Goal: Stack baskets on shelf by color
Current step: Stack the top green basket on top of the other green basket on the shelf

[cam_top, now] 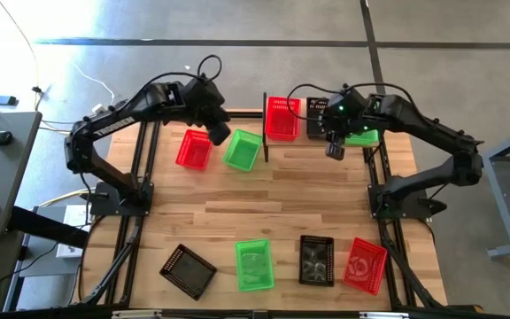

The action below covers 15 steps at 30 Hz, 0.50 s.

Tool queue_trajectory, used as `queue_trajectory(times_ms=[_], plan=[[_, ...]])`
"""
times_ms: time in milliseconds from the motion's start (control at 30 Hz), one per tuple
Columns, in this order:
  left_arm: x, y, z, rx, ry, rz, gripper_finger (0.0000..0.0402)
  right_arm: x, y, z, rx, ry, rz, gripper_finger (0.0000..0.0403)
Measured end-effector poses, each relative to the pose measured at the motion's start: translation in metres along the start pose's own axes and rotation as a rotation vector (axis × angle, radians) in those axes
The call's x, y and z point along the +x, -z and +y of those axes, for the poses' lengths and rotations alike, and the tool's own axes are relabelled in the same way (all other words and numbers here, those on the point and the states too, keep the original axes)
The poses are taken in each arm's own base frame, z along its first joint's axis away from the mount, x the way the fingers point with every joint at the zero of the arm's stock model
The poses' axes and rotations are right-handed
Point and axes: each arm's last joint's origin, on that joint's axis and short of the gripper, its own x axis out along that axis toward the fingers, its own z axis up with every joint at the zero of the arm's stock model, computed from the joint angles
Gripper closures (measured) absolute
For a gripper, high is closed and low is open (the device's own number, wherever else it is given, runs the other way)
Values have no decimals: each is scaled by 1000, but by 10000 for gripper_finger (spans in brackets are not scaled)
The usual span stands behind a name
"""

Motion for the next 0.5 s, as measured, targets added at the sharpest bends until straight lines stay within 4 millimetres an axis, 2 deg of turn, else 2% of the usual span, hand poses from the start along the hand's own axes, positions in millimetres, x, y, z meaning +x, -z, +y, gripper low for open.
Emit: queue_trajectory(times_ms=[167, 367, 500], plan=[[-11, 15, 3, 105, -8, 94, 261, -3, -7, 15, 53, -33, -40, 312], [-15, 30, -6, 206, 34, 118, 261, -5, -11, 34, 128, -63, -54, 312], [-8, 45, -13, 252, 88, 159, 261, -8, -13, 47, 167, -73, -70, 312]])
